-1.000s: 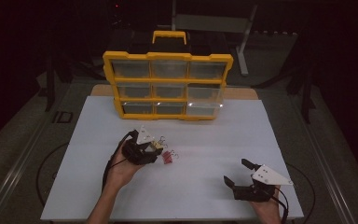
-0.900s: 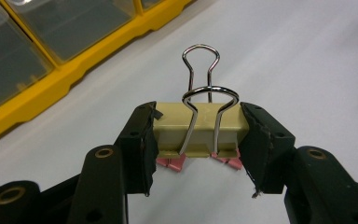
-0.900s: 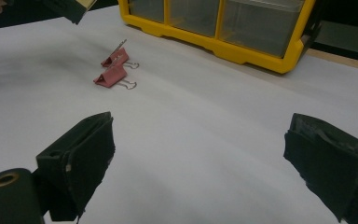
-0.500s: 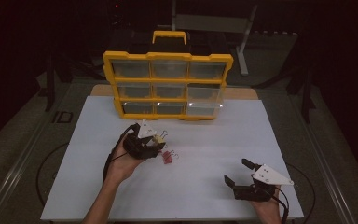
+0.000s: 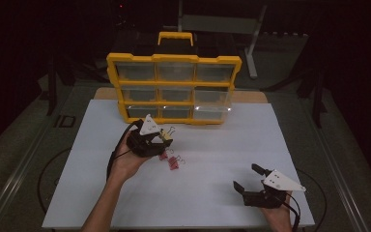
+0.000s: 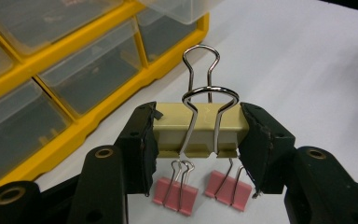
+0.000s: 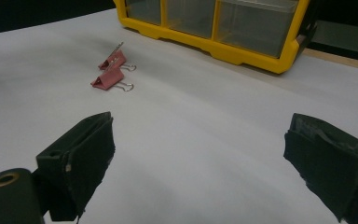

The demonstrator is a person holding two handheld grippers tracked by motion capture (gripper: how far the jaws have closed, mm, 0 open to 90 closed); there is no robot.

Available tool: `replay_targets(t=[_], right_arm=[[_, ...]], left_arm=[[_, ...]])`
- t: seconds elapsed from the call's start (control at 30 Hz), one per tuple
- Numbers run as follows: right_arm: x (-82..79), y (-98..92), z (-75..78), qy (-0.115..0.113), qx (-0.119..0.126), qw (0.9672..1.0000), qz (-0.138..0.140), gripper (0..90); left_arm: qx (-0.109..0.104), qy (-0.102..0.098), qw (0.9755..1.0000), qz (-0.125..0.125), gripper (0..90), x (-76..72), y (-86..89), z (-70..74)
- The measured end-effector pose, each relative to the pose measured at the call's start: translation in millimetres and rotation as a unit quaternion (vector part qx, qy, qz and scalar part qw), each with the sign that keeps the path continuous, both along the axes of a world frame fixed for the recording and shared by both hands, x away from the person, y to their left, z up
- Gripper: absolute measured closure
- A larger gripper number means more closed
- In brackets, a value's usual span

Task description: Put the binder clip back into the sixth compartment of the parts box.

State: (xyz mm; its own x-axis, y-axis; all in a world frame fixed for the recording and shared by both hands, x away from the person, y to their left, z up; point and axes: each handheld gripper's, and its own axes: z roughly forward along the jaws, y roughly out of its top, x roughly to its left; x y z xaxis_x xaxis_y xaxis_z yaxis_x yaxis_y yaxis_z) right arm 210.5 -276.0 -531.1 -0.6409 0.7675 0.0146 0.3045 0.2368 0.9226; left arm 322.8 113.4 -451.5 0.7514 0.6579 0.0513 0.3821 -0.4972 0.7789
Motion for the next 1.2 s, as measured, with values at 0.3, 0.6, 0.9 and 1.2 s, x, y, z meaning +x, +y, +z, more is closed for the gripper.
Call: replay_targets(t=[0.3,0.6,0.9,1.2], right_arm=[[0.2,0.2,-0.2,0.000,0.000,1.0000,0.000,7.8],[0.5,0.5,-0.4,0.000,-0.002,1.0000,0.000,7.8],[0.6,0.4,-0.4,0.000,-0.001,1.0000,0.000,7.8],[1.0,0.3,-0.5,0.000,-0.001,1.0000,0.001,7.8]], left_arm=[[-0.009,-0.006,0.9999,-0.002,50.1,7.8,-1.8,9.1],[-0.016,-0.007,0.9998,-0.007,50.2,15.8,-3.1,14.0],[-0.015,-0.006,0.9998,-0.014,50.2,26.0,-6.9,18.8],[-0.016,-0.005,0.9997,-0.015,50.2,33.7,-11.4,22.8]])
